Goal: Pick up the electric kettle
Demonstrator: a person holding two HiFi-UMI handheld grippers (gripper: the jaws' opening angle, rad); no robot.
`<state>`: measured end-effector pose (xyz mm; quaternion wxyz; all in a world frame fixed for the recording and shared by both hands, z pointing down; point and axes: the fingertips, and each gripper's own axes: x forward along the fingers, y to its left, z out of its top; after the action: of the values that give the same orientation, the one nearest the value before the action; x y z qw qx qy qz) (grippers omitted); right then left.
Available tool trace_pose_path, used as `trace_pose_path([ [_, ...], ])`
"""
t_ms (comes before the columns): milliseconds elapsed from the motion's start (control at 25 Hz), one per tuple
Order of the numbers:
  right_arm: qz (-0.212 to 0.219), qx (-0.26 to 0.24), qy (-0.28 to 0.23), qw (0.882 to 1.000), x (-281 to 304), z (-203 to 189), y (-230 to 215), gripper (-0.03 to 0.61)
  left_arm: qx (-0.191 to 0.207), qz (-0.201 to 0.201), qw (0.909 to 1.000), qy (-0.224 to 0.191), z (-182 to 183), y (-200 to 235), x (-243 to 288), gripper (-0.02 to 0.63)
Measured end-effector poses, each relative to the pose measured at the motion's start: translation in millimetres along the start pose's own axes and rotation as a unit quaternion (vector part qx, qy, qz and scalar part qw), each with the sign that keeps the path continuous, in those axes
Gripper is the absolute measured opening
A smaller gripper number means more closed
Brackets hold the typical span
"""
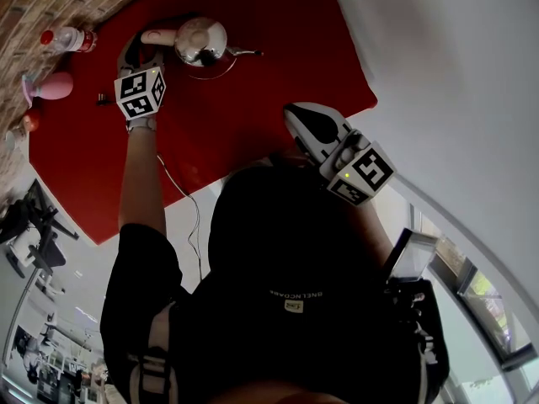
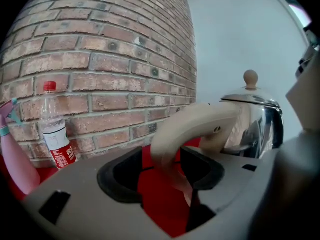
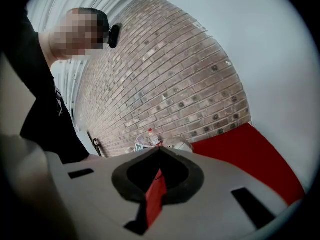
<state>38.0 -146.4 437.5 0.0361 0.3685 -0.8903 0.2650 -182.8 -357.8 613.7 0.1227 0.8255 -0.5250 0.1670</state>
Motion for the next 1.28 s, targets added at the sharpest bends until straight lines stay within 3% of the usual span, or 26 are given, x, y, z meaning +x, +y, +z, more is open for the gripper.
trace_pose_path([
  [400,-0.007,0.011,0.003,1.0,-2,-4,-11,0.003,0.017,0.013,0.9998,0.0,4,5,21,0.229],
  [640,-0.007,0.013,0.0,1.0,-4,-2,-14,0.002,-0.003,0.025,0.9997,-0.006,8,8,26,0.224],
  [1040,-0.006,0.012,0.001,1.0,-4,-2,-15,0.002,0.0,0.024,0.9996,-0.013,11,1,27,0.086],
  [1280,-0.004,0.01,0.002,1.0,-2,-1,-14,0.002,-0.008,0.027,0.9995,-0.015,13,1,23,0.086],
])
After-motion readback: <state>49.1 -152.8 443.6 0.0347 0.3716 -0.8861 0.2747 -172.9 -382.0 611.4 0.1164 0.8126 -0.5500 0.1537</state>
